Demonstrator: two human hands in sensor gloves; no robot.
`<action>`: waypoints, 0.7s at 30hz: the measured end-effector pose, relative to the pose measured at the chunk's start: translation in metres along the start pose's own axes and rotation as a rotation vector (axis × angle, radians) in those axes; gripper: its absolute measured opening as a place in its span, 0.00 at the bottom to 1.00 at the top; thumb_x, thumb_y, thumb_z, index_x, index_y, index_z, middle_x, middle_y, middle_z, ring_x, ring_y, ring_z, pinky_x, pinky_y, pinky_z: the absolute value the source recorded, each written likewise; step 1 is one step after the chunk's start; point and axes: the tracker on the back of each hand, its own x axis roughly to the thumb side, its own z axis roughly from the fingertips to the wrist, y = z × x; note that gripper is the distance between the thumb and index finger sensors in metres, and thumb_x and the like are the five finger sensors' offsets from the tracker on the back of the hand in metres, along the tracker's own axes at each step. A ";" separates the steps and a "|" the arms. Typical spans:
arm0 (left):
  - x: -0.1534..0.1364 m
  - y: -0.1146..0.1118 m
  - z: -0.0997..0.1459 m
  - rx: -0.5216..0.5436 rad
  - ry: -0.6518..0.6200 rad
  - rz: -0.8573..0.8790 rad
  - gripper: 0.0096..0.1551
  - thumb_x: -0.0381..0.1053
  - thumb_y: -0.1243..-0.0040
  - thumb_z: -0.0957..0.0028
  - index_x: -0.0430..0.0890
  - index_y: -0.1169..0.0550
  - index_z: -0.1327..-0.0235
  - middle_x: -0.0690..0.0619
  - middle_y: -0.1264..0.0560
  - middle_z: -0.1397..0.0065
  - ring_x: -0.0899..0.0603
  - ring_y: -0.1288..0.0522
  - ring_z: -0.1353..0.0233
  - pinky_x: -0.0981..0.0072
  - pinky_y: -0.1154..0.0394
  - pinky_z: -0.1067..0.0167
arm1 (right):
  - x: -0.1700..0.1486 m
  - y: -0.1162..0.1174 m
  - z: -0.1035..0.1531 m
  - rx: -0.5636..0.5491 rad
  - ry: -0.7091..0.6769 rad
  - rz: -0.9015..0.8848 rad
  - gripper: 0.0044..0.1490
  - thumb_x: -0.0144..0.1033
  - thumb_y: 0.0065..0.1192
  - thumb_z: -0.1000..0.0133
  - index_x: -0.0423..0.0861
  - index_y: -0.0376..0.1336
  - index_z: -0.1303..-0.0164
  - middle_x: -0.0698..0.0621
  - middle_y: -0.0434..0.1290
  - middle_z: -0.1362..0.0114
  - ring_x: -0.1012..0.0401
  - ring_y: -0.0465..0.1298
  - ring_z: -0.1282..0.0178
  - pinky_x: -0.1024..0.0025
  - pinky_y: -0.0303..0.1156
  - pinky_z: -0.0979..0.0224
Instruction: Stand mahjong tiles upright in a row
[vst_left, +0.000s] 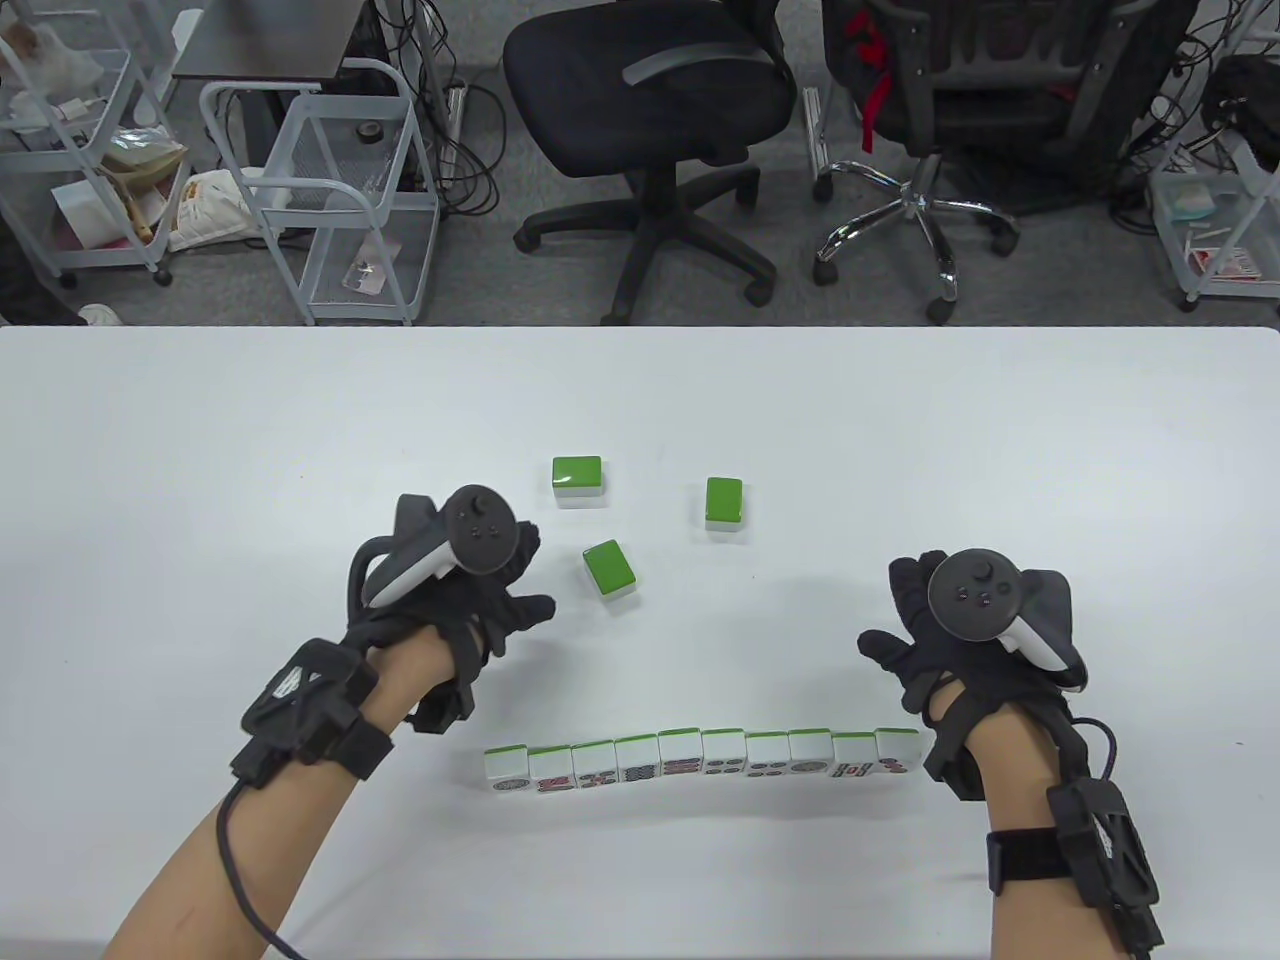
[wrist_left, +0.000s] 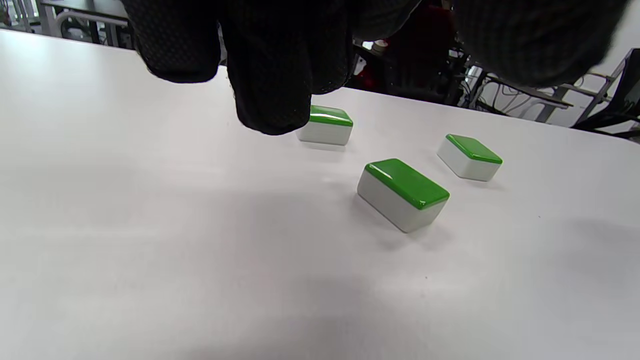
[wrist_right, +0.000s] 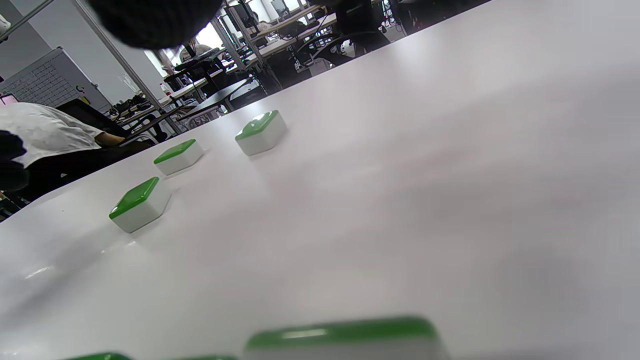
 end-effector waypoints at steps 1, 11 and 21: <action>0.011 0.000 -0.008 0.010 0.004 -0.049 0.50 0.71 0.39 0.73 0.60 0.39 0.33 0.60 0.30 0.25 0.49 0.19 0.34 0.51 0.26 0.33 | 0.000 0.000 0.000 0.000 0.001 0.000 0.55 0.56 0.58 0.59 0.40 0.45 0.28 0.34 0.40 0.21 0.28 0.44 0.26 0.27 0.50 0.32; 0.072 -0.046 -0.076 -0.081 0.090 -0.413 0.52 0.74 0.42 0.76 0.63 0.42 0.33 0.59 0.37 0.21 0.48 0.20 0.31 0.51 0.26 0.33 | 0.000 0.000 0.000 0.010 0.005 0.000 0.56 0.56 0.59 0.59 0.40 0.45 0.28 0.33 0.40 0.21 0.27 0.44 0.26 0.27 0.50 0.32; 0.079 -0.060 -0.090 -0.041 0.058 -0.477 0.46 0.68 0.33 0.73 0.65 0.36 0.36 0.61 0.27 0.27 0.52 0.13 0.41 0.57 0.20 0.38 | -0.002 -0.004 0.001 0.001 -0.001 -0.002 0.55 0.55 0.59 0.58 0.39 0.45 0.28 0.33 0.40 0.21 0.27 0.45 0.26 0.27 0.50 0.32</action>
